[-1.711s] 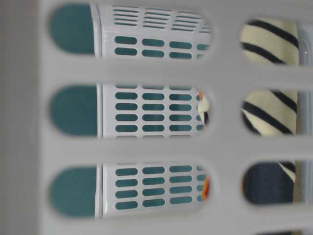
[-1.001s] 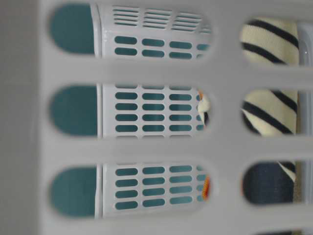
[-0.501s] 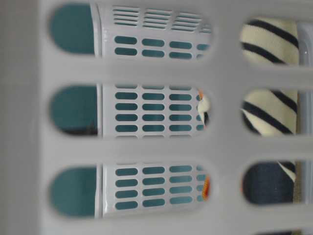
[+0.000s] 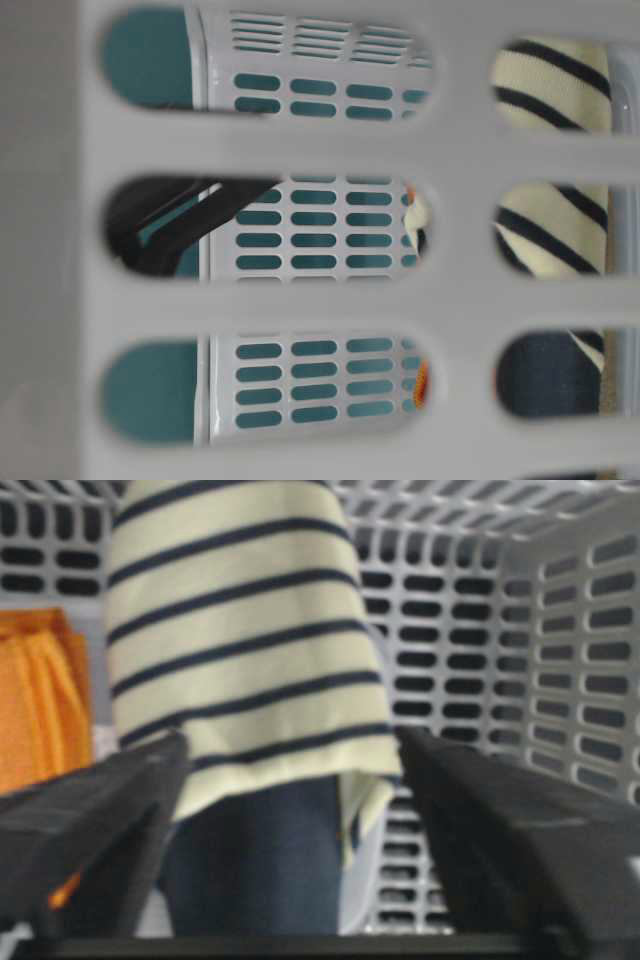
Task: Pick up the slipper from the shopping basket with the left arm.
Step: 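Lower the left gripper into the basket over the striped slipper, then close the left gripper on the striped slipper's upper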
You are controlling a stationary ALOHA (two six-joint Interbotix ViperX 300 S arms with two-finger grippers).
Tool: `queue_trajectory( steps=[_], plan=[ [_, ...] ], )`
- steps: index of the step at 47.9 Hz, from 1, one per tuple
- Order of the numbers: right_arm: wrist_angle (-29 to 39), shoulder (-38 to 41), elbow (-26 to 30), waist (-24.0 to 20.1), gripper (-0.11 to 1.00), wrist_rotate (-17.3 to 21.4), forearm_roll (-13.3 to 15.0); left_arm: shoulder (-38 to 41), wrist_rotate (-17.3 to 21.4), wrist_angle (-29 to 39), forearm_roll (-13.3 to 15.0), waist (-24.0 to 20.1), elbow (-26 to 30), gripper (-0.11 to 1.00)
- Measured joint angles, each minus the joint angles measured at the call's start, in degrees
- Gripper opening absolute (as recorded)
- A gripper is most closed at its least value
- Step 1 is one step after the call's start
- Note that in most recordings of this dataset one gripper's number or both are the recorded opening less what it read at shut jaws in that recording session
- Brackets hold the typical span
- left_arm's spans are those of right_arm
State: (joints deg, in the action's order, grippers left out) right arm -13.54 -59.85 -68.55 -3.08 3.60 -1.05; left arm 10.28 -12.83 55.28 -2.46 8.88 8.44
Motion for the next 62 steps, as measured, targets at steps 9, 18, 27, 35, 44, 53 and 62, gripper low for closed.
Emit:
queue_trajectory(
  steps=[9, 18, 27, 35, 44, 53, 62],
  plan=[
    [0.00, 0.00, -0.09, 0.00, 0.00, 0.00, 0.00, 3.96, -0.09, 2.55, 0.00, 0.26, 2.20, 0.91],
    [0.00, 0.00, -0.26, -0.09, 0.00, 0.00, 0.00, 5.89, 0.26, 3.25, 0.00, 0.26, 2.29, 0.91],
    [0.00, 0.00, -0.26, -0.53, 0.00, 0.00, 0.00, 7.12, 0.53, 3.16, 0.00, -0.18, 0.70, 0.91],
    [0.00, 0.00, -0.26, -0.62, 0.00, 0.00, 0.00, 8.61, 0.35, 1.93, 0.00, -0.35, -1.41, 0.90],
    [0.00, 0.00, -0.44, -0.79, 0.00, 0.00, 0.00, 8.53, 0.00, 1.05, 0.00, -0.44, -3.43, 0.73],
    [0.00, 0.00, -0.62, -1.49, 0.00, 0.00, 0.00, 7.91, 0.53, 1.05, 0.00, -0.62, -5.10, 0.23],
    [0.00, 0.09, -0.79, -1.67, 0.00, 0.00, 0.00, 7.82, 0.62, 1.85, 0.00, -0.62, -4.13, 0.05]
  ],
)
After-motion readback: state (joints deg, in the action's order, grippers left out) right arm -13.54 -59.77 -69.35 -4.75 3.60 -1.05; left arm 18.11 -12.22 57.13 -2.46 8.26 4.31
